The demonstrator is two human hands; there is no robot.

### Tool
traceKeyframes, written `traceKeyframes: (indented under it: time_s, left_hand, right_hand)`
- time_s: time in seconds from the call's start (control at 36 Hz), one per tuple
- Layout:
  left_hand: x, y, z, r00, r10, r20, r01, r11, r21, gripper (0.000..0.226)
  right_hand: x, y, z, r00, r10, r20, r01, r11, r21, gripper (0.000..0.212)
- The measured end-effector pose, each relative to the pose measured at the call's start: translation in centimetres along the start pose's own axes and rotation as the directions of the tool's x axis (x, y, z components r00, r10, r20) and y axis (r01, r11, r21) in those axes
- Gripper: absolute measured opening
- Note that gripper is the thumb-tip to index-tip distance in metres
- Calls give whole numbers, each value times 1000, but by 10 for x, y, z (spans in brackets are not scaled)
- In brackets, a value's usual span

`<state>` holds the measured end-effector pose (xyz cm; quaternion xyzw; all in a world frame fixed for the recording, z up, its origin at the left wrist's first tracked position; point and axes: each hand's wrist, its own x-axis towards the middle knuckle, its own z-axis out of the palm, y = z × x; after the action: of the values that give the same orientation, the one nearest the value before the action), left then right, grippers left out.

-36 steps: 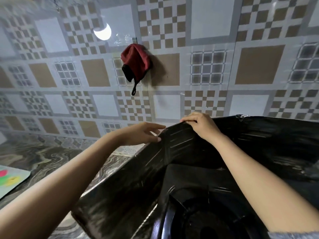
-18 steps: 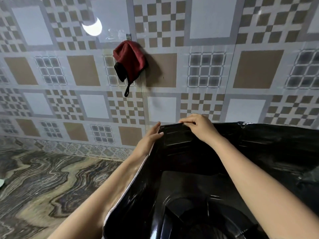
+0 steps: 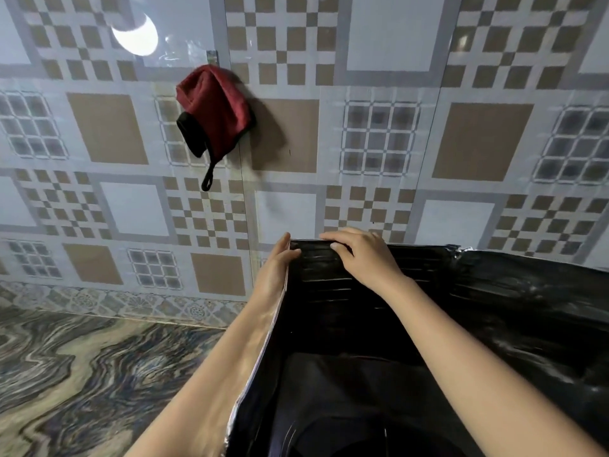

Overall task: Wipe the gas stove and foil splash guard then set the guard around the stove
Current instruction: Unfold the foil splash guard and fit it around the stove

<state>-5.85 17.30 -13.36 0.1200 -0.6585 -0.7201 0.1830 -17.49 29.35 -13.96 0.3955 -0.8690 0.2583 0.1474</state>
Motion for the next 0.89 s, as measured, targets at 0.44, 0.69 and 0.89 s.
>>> traceKeyframes:
  time_s: [0.44, 0.69, 0.89]
  left_hand:
    - [20, -9, 2, 999, 12, -35, -15, 997, -79, 54]
    - [29, -13, 9, 1000, -8, -17, 5, 984, -176, 54]
    - [40, -15, 4, 999, -49, -4, 46, 955, -293, 54]
  right_hand:
    - [23, 10, 13, 999, 17, -28, -15, 997, 71, 30]
    - [27, 19, 16, 997, 27, -77, -20, 996, 92, 29]
    - [36, 21, 18, 985, 15, -170, 19, 980, 197, 23]
